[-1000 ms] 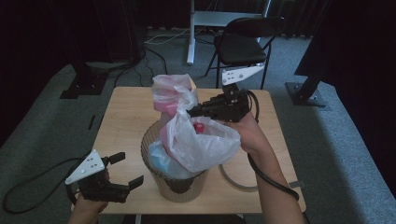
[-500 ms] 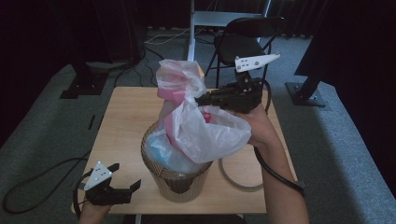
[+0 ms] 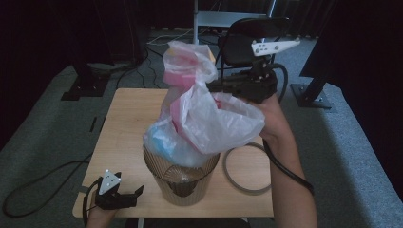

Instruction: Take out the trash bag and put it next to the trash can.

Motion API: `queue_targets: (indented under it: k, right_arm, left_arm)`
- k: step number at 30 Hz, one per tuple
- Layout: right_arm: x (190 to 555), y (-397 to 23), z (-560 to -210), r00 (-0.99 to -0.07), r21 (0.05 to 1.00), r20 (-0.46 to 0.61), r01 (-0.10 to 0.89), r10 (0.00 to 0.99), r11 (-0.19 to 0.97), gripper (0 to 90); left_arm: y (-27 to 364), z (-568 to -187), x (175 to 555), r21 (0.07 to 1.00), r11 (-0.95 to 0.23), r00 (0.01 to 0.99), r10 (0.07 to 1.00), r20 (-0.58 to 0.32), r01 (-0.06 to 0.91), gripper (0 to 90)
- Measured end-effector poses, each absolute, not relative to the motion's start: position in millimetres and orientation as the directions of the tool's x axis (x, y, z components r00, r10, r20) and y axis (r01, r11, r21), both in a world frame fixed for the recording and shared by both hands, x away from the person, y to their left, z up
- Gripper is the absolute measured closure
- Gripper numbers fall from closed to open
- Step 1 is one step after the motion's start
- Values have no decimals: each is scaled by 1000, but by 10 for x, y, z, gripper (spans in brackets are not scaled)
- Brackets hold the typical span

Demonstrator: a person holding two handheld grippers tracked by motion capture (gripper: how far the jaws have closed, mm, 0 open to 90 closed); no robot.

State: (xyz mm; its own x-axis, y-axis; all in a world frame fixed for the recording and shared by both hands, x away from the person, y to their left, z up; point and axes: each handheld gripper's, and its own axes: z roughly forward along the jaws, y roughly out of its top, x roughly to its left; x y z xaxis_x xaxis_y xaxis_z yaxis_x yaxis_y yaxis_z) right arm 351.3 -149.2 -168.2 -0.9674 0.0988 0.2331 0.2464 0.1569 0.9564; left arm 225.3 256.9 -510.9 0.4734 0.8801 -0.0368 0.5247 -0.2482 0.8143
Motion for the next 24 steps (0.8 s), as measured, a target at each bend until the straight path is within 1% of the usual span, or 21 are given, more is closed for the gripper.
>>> queue_targets:
  k: [5,9,11,14,18,24]
  right_arm:
    - [3532,-1574,-1422,-969,965,216,231,116,128,891]
    - [3542,-1711,-1150,-970,974,200,211,136,77,891]
    - [3544,-1802,-1026,-969,979,186,197,165,53,891]
    - [3568,-1925,-922,-963,982,180,188,201,24,891]
    - [3663,-2032,-967,-936,978,184,204,301,39,891]
    - [3894,-2179,-1262,-895,965,227,259,383,34,891]
  left_arm:
    - [2576,-5236,2290,793,-260,452,892,-22,550,0]
    - [2591,-5324,2328,769,-274,447,894,-17,577,0]
    - [2600,-5359,2345,758,-273,450,893,-31,593,0]
    - [2593,-5389,2352,747,-288,455,890,-22,599,0]
    - [2568,-5409,2364,735,-304,462,887,-14,606,0]
    - [2559,-5412,2366,734,-303,463,886,-18,608,0]
